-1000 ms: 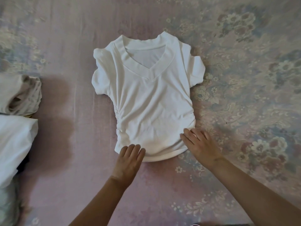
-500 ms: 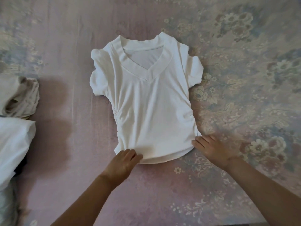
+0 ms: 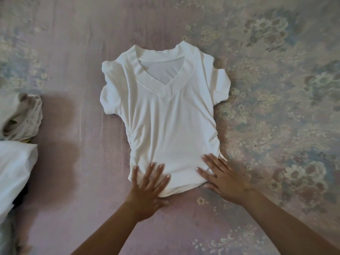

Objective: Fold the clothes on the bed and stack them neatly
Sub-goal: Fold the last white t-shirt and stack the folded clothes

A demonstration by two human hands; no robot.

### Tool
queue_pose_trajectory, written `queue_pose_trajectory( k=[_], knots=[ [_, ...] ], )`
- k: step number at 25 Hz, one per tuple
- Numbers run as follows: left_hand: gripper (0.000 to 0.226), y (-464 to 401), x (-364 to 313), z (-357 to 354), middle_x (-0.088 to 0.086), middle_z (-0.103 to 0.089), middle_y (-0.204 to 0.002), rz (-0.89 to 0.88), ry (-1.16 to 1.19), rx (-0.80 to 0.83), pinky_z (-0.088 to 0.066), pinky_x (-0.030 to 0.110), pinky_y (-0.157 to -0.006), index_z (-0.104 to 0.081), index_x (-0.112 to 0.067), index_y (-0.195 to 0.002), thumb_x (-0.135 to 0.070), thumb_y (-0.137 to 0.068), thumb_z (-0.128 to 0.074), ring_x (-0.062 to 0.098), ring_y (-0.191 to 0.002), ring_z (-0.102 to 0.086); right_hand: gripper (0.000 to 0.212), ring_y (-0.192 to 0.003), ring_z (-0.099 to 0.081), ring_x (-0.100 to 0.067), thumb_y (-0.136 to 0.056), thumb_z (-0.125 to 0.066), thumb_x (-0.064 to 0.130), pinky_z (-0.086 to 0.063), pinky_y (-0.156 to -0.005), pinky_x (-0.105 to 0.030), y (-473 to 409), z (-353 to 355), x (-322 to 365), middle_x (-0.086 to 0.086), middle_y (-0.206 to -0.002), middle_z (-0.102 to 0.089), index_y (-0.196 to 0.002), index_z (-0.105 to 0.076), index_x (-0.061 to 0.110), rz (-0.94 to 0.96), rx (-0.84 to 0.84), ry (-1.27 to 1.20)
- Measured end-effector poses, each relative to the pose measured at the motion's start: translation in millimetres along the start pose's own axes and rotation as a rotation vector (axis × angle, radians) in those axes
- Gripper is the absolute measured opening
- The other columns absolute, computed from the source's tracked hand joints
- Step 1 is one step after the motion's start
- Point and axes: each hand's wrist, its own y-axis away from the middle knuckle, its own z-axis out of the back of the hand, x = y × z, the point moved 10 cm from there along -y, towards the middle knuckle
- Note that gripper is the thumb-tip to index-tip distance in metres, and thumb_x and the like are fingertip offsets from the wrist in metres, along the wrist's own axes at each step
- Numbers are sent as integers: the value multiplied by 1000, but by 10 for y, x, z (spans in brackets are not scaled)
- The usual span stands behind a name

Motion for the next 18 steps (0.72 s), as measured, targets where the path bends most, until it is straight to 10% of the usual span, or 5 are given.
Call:
queue_pose_trajectory(
  k=[4,9,14,18],
  knots=[
    [51,-634,224,54,22,-47,-150,119,77,-39,-5,53,-125,-44,-8,-145,-38,-106,-28,37,-137,-46,40,-131,-53,-39,-99,-54,14,-45,-105,-49,-364,400,-821,-25,-143,-55,-136,-60,0,-467,-225,-290],
    [66,-1926,892,-218,16,-12,-167,443,98,125,-20,79,-108,-22,-21,-160,-50,-103,-38,39,-153,-14,39,-125,-48,-32,-103,-50,14,-35,-104,-41,-872,481,-2252,-22,-135,-52,-133,-50,-11,-1106,-381,-920],
    [73,-2165,999,-740,9,5,-169,467,1,160,0,88,-101,-6,-32,-161,-65,-96,-12,40,-154,6,46,-143,-25,-34,-95,-65,46,-27,-115,-44,-1489,416,-2909,-13,-152,-34,-133,-60,19,-1095,-111,-684],
    [73,-2165,971,-718,11,-8,-169,443,24,114,-2,88,-101,-17,-31,-160,-64,-96,-16,41,-154,-3,20,-106,-53,-27,-95,-59,20,-40,-83,-34,-1328,495,-3065,-13,-111,-57,-107,-58,4,-1065,-458,-968]
  ],
)
